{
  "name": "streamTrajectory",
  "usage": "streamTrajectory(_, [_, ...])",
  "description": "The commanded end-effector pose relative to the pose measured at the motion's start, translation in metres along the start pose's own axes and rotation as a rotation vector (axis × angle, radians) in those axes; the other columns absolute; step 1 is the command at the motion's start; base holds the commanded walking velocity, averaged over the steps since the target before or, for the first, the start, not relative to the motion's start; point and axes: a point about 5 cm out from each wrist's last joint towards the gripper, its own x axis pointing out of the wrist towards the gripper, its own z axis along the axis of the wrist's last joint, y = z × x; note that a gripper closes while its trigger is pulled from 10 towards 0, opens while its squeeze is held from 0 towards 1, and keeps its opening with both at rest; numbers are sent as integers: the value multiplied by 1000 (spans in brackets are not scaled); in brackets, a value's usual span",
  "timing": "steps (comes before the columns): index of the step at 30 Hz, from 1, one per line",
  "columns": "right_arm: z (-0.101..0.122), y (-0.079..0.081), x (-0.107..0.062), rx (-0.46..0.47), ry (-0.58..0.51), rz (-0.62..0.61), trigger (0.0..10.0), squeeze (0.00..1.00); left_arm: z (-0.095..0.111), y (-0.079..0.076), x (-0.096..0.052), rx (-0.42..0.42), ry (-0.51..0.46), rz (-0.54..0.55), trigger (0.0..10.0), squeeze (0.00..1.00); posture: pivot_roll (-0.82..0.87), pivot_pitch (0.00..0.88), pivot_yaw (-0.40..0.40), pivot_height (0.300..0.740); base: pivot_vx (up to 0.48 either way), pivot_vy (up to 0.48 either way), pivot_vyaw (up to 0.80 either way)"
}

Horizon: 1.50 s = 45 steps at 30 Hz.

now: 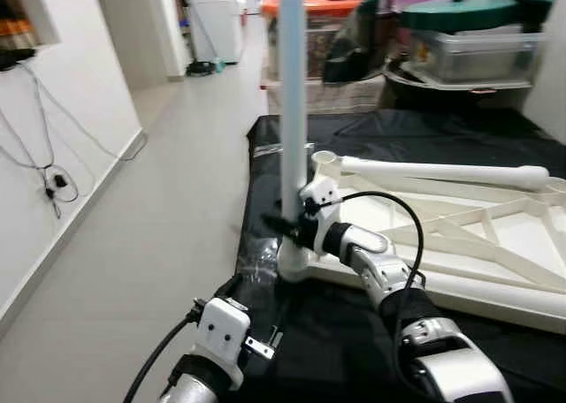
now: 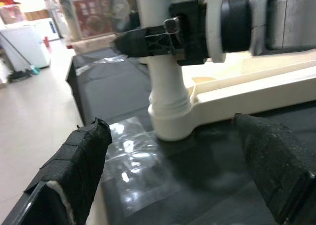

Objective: Building children table

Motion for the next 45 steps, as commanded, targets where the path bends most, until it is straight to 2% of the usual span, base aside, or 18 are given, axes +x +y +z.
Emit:
streamTrajectory(1, [-15,-40,-26,43,58,-489,0,0,-2,0,-1,4,12,-5,10000,0,16,0,9,740,0,0,0])
streamTrajectory(2, [-19,-47,-38,91,60,-689,0,0,-3,0,-1,5,13,-6,10000,0,13,0,11,740,0,0,0])
streamTrajectory(3, [-19,-47,-38,91,60,-689,0,0,-3,0,-1,5,13,-6,10000,0,13,0,11,740,0,0,0])
streamTrajectory(4, [-22,-47,-47,140,71,-803,0,0,-3,1,-1,7,13,-6,10000,0,13,0,11,740,0,0,0])
streamTrajectory(11, [-29,-22,-38,193,106,-831,0,0,-3,1,-1,10,10,-5,10000,0,14,0,8,740,0,0,0])
streamTrajectory(12, [-26,-17,-33,188,86,-801,8471,0,-3,1,-1,10,10,-5,10000,0,9,0,7,740,0,0,0])
streamTrajectory(13, [-24,-14,-30,186,72,-780,8471,0,-3,1,-1,10,10,-4,10000,0,9,0,7,740,0,0,0])
streamTrajectory(14, [-19,-11,-26,201,29,-725,10000,0,-3,0,-1,9,10,-4,10000,0,9,0,5,740,0,0,0])
streamTrajectory(15, [-19,-11,-26,201,29,-725,10000,0,-3,0,-1,9,10,-4,10000,0,9,0,5,740,0,0,0])
streamTrajectory(16, [-15,-7,-24,204,5,-698,10000,373,-3,0,-1,9,11,-4,10000,0,9,0,5,740,0,0,0])
streamTrajectory(17, [-9,-5,-22,207,-33,-656,10000,1000,-3,0,-1,8,11,-4,10000,0,9,0,5,740,0,0,0])
streamTrajectory(19, [-1,-4,-21,194,-72,-622,10000,1000,-3,0,-1,7,10,-4,10000,0,9,0,5,740,0,0,0])
streamTrajectory(20, [1,-5,-20,181,-81,-589,10000,0,-3,0,-1,7,11,-5,10000,0,2,0,12,740,0,0,0])
streamTrajectory(24, [4,-7,-17,197,-111,-451,10000,0,-3,0,-1,8,11,-5,10000,0,5,0,9,740,0,0,0])
streamTrajectory(31, [5,-13,-17,212,-116,-71,10000,0,-3,0,-1,7,11,-4,10000,0,5,0,9,740,0,0,0])
streamTrajectory(34, [-1,-10,-23,220,-22,301,10000,0,-3,0,1,8,9,-4,10000,0,10,0,7,740,0,0,0])
streamTrajectory(39, [-6,1,-27,200,63,597,10000,0,-3,1,1,9,8,-1,10000,0,10,0,7,740,0,0,0])
streamTrajectory(45, [-2,11,-22,171,82,755,10000,0,-3,1,1,9,9,-1,10000,0,10,0,7,740,0,0,0])
